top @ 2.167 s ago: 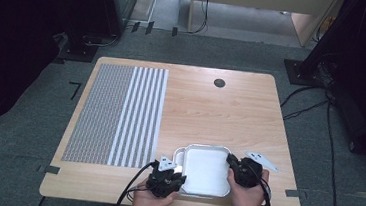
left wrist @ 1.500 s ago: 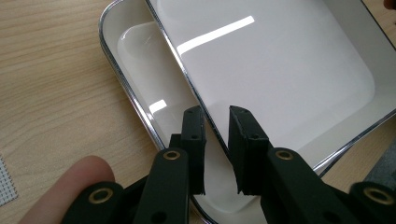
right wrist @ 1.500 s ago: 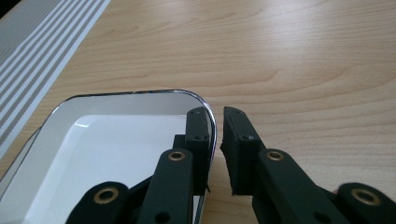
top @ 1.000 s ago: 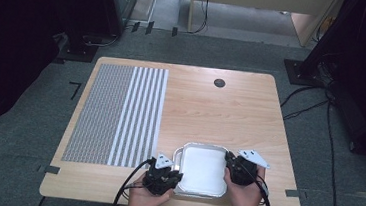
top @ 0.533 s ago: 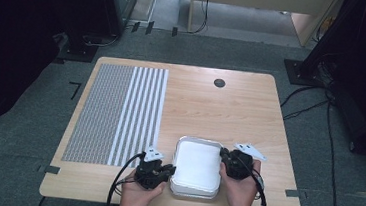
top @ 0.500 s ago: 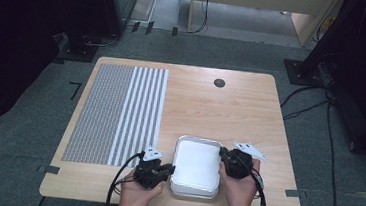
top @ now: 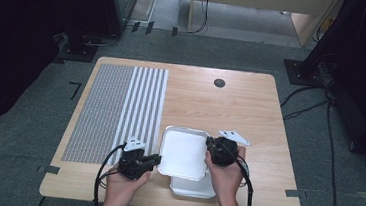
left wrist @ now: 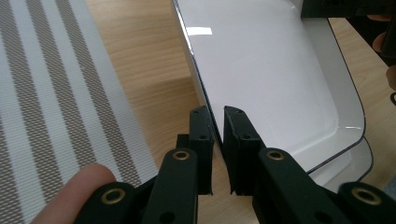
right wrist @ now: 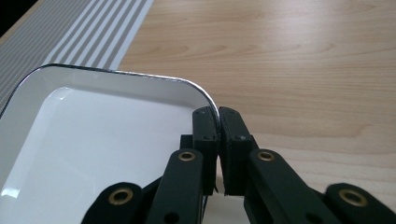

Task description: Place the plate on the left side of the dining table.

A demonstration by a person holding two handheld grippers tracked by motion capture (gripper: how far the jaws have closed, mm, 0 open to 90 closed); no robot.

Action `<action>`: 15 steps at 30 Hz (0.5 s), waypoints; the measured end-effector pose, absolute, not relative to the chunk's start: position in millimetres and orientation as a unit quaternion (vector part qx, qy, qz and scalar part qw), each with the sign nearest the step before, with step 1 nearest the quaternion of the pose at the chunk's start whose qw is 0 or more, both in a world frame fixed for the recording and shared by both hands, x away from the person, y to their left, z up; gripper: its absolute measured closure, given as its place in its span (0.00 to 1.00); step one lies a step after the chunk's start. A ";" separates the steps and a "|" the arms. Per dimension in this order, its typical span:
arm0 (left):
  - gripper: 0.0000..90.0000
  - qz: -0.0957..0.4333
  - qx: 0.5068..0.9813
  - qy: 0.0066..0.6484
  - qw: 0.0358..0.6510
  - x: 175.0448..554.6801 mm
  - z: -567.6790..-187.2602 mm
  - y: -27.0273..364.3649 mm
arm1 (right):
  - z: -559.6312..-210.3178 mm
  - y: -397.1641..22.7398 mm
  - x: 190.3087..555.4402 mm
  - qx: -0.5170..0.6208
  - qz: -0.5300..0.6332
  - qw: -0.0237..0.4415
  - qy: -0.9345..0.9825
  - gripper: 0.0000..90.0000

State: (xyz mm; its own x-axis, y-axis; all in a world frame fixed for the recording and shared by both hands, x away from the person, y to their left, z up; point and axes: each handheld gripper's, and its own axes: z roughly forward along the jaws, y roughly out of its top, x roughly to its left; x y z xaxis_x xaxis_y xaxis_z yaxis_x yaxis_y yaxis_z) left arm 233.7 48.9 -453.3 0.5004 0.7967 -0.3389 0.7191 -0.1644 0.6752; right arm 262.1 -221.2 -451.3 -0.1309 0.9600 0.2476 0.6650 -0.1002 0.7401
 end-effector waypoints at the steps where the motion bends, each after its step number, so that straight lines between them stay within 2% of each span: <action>1: 0.93 0.049 0.760 0.500 0.413 234.7 -451.9 52.5 | -450.3 -218.4 263.7 0.631 0.391 0.189 0.643 0.97; 15: 0.94 0.069 0.738 0.531 0.411 247.6 -444.2 93.4 | -439.0 -174.6 291.5 0.617 0.409 0.170 0.651 0.97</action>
State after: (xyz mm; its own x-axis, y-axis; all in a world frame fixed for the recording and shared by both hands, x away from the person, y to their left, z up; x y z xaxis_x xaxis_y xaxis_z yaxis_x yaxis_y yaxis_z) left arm 247.6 93.4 -444.2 0.4273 0.8404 -0.3335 0.7265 -0.0995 0.6799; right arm 291.5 -174.6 -439.0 -0.1808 0.9418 0.2833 0.6638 -0.0957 0.7417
